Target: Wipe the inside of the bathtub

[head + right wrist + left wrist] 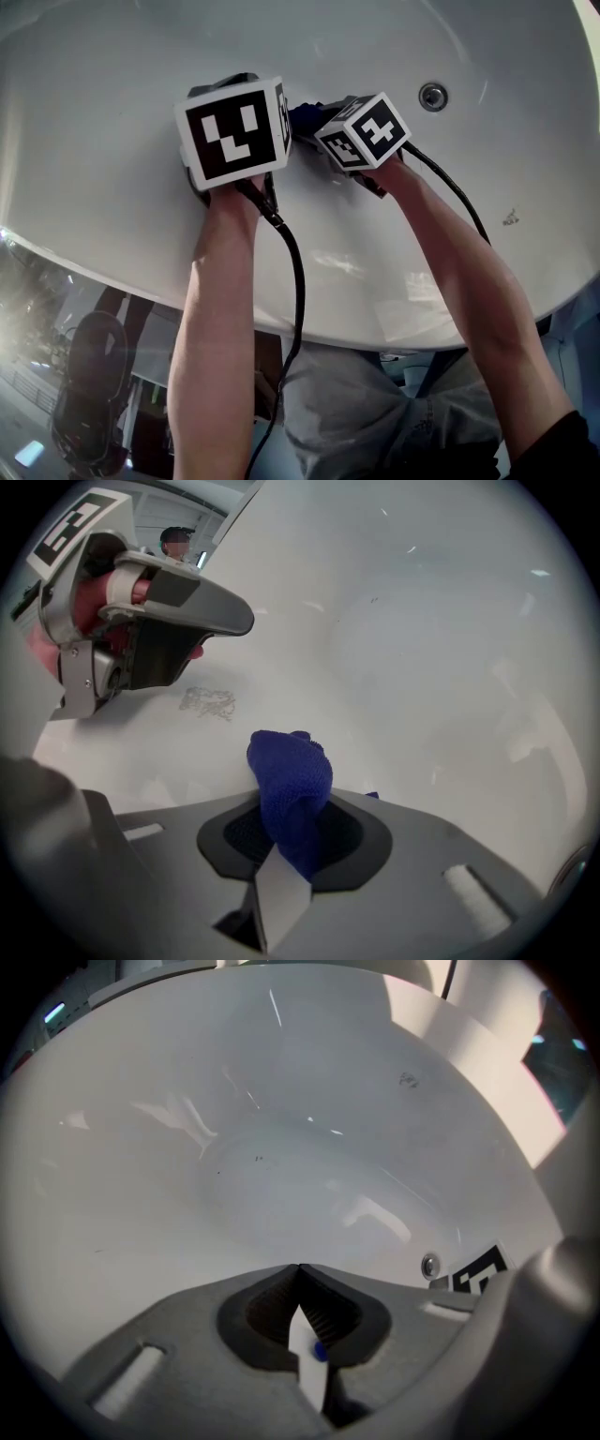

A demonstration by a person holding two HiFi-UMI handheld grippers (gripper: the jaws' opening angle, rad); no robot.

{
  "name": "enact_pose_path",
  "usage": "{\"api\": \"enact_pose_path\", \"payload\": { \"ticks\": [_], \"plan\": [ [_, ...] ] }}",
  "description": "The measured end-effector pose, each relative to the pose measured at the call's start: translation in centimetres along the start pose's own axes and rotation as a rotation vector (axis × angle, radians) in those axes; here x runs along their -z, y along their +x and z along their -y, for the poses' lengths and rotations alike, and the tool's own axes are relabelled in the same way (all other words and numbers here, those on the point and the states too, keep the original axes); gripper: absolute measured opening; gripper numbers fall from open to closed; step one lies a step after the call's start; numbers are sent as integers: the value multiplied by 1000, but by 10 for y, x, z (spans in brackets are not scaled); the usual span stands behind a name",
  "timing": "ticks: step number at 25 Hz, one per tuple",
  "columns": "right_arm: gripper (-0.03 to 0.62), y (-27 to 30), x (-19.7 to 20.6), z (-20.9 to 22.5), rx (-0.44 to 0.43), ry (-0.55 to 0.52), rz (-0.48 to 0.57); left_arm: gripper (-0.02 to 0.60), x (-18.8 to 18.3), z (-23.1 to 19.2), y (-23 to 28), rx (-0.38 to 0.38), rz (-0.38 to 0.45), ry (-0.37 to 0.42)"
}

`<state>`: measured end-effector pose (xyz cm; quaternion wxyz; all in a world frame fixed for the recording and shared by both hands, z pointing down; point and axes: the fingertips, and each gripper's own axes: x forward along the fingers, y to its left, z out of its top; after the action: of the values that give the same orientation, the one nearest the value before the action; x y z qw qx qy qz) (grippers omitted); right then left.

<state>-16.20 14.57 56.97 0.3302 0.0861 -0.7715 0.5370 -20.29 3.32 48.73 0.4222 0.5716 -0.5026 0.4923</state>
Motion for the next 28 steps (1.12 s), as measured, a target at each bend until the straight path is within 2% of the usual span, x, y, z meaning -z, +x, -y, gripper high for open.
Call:
{"api": "enact_pose_path", "payload": {
  "ticks": [3,6,10,13,17,28],
  "plan": [
    [87,-10,1,-13,-9,-9,-3,2,7,-7,-15,-65,-20,32],
    [87,-18,1,-27,-20,-23,-9,2,10,-2,-25,-66,-10,48],
    [87,-26,1,-52,-42,-36,-19,2,7,6,-36,-21,23,11],
    [87,-40,5,-70,-54,-41,-13,2,7,14,-53,-16,28,12],
    [88,-55,6,-88,-70,-49,-5,2,5,20,-76,26,39,-84],
    [89,-100,8,-158,-125,-94,14,2,-8,11,-147,-4,100,-126]
  ]
}}
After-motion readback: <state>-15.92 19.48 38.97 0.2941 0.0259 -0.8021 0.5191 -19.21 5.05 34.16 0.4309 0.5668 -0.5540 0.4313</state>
